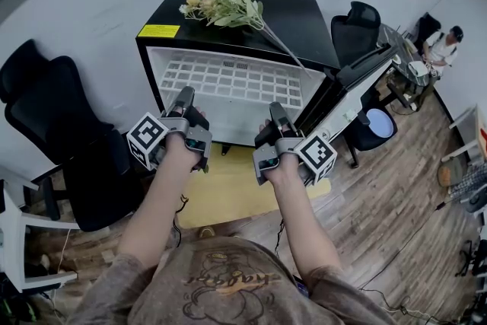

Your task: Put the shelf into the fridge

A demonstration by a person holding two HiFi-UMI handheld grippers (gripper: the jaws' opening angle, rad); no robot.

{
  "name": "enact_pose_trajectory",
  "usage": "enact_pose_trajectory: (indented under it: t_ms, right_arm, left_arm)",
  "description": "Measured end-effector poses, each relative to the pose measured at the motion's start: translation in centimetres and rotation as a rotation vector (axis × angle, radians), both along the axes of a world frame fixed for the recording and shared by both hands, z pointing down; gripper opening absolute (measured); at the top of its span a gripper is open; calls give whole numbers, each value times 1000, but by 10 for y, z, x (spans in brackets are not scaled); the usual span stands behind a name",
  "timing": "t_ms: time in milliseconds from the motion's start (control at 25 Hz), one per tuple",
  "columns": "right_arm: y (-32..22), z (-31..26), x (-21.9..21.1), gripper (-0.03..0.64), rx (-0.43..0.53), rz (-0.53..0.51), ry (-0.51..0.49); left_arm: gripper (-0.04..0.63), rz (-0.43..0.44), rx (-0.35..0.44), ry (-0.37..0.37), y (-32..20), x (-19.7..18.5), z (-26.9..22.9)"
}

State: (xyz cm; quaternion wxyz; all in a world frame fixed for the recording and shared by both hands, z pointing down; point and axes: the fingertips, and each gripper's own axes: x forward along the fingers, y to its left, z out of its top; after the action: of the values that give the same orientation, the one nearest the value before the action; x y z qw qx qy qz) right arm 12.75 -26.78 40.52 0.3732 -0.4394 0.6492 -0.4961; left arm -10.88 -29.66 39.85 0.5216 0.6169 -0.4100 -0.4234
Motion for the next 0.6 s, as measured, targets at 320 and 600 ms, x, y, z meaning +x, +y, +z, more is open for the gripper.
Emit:
enact_pose_trajectory:
  t_ms: [320,600]
  right_arm:
    - [-1,0,-1,32,14,4,1]
    - [-7,0,0,32,8,16,13]
  left_arm:
    - [52,-3,6,6,-3,0,0]
    - [51,-4,7,6,-10,1,0]
